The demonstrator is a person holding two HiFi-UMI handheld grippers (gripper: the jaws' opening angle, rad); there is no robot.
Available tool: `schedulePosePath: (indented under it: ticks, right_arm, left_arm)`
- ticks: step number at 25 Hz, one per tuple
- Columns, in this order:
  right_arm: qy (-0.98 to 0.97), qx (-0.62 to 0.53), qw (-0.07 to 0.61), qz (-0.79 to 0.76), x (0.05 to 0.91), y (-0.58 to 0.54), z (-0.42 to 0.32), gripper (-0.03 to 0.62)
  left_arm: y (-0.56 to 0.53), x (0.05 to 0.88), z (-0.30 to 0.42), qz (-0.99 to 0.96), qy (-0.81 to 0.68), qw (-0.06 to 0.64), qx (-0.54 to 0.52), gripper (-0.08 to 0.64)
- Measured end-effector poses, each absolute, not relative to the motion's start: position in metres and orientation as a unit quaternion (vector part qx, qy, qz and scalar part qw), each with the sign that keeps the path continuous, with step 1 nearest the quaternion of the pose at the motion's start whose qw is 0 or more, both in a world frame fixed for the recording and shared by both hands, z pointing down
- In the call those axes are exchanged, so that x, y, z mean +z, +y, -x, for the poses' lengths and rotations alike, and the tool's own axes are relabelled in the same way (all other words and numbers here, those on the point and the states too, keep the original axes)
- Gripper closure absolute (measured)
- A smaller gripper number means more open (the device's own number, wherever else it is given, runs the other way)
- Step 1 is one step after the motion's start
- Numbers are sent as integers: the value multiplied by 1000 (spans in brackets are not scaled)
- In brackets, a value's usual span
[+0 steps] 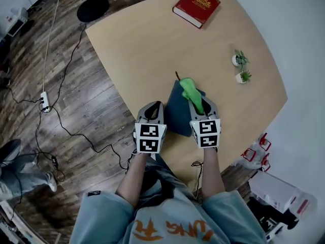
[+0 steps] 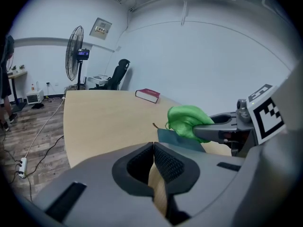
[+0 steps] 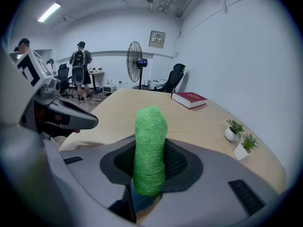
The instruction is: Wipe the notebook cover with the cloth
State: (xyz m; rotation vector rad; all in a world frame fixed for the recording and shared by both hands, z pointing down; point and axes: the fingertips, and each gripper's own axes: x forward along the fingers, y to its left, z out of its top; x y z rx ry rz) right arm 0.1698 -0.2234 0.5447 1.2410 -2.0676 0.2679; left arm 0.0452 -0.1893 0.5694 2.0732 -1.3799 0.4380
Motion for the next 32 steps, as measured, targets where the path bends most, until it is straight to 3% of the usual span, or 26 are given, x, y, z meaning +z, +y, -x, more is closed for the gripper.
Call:
schedulePosePath:
  ticks: [15, 32]
  right_arm:
    - [-797, 118, 374, -459, 587, -272, -180, 482]
    - [-787, 117, 404, -452, 594, -249, -174, 485]
  left_arm:
    - [-223, 594, -73, -794, -484, 311, 194, 538]
    - [-217, 589, -67, -801, -474, 318, 183, 538]
